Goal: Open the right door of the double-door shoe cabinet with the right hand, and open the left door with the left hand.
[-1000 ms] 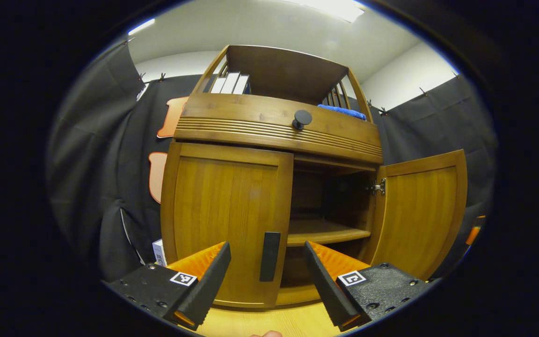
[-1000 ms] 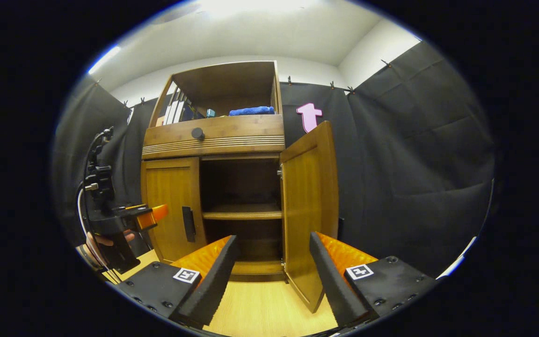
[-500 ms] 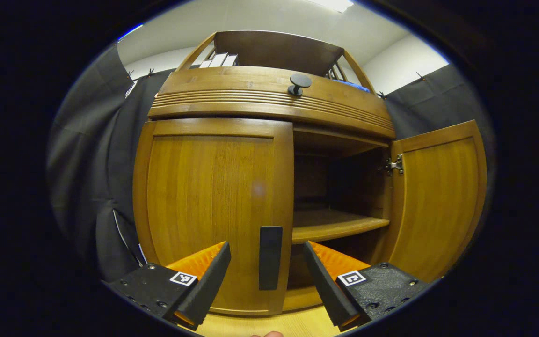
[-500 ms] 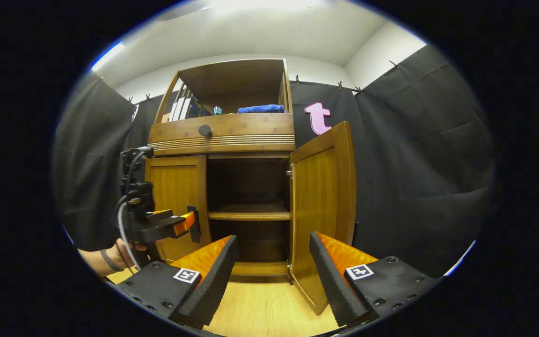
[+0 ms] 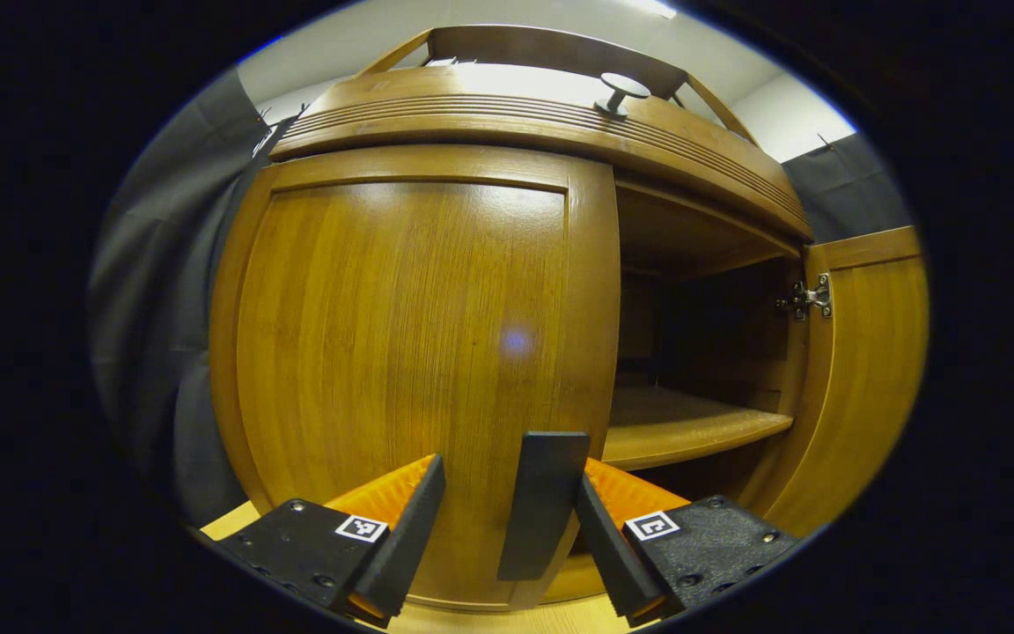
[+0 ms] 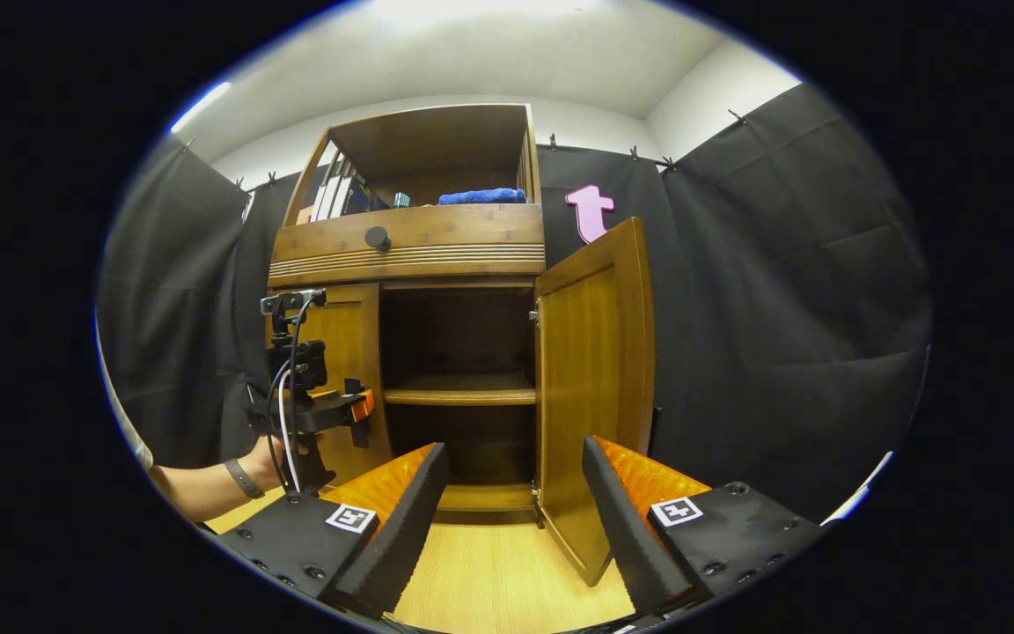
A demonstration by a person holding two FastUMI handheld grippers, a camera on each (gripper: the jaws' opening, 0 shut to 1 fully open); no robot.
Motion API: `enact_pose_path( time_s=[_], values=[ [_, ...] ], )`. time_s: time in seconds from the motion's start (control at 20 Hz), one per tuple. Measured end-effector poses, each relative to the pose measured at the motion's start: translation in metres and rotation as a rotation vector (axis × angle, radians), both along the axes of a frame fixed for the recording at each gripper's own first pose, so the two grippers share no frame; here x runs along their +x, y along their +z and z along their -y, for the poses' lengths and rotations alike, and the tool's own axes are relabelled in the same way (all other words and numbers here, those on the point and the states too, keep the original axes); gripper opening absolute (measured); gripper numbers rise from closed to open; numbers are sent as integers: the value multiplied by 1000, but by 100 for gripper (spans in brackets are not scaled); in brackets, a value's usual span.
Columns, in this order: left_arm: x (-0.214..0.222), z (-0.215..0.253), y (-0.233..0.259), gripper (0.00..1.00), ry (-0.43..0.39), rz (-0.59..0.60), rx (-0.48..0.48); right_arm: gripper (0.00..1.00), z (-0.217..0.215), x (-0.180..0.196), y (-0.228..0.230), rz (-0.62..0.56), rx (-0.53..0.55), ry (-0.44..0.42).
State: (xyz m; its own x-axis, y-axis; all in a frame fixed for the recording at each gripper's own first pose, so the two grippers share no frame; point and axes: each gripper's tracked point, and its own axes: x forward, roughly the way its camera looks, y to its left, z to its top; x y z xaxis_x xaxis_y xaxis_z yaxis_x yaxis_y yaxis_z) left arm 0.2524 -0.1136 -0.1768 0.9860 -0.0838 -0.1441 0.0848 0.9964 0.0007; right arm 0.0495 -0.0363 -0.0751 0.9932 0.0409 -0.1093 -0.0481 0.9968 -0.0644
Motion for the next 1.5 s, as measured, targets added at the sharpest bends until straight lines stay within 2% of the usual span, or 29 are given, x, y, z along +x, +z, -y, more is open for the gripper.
enact_pose_path(
  time_s=[0.1, 0.15, 0.2, 0.25, 0.3, 0.4, 0.45, 0.5, 0.55, 0.7, 0.75, 0.9, 1.1, 1.25, 1.5],
  values=[
    [-1, 5, 0, 83, -17, 2, 9, 93, 6, 2, 2, 5, 4, -3],
    [1, 11, -2, 77, -34, -2, -4, 92, 9, 2, 1, 3, 9, -2],
    [0, 19, -5, 63, -53, -18, -22, 98, 10, 2, 0, 1, 15, 0],
    [-1, 20, -7, 48, -35, -13, -18, 98, 9, 3, 1, 2, 19, 1],
    [-1, 19, -6, 33, -27, -17, 11, 92, 10, 2, 0, 3, 22, 4],
    [-3, 18, -4, 29, -22, -15, 34, 93, 11, 0, -2, 3, 24, 8],
    [-3, 19, -4, 29, -20, -13, 27, 93, 11, -2, -3, 2, 26, 9],
    [-5, 18, -4, 30, -19, -10, 19, 98, 12, -4, -4, 2, 27, 11],
    [-7, 18, -3, 30, -21, -6, 22, 93, 13, -6, -4, 4, 27, 11],
    [-25, 13, -1, 29, -28, -14, 51, 93, 16, -5, -4, 8, 35, 9],
    [-34, 10, 1, 29, -29, -14, 43, 98, 16, -6, -4, 9, 40, 12],
    [-63, 1, 12, 27, -31, 0, 29, 99, 14, -5, -6, 5, 45, 26],
    [-100, -17, 20, 28, -40, -26, 73, 99, 1, -4, -14, -18, 49, 62],
    [-117, -29, 24, 27, -47, -46, 44, 99, -12, -6, -19, -31, 55, 84],
    [-153, -66, 34, 28, -25, -56, 73, 99, -40, -11, -25, -42, 30, 120]
  ],
)
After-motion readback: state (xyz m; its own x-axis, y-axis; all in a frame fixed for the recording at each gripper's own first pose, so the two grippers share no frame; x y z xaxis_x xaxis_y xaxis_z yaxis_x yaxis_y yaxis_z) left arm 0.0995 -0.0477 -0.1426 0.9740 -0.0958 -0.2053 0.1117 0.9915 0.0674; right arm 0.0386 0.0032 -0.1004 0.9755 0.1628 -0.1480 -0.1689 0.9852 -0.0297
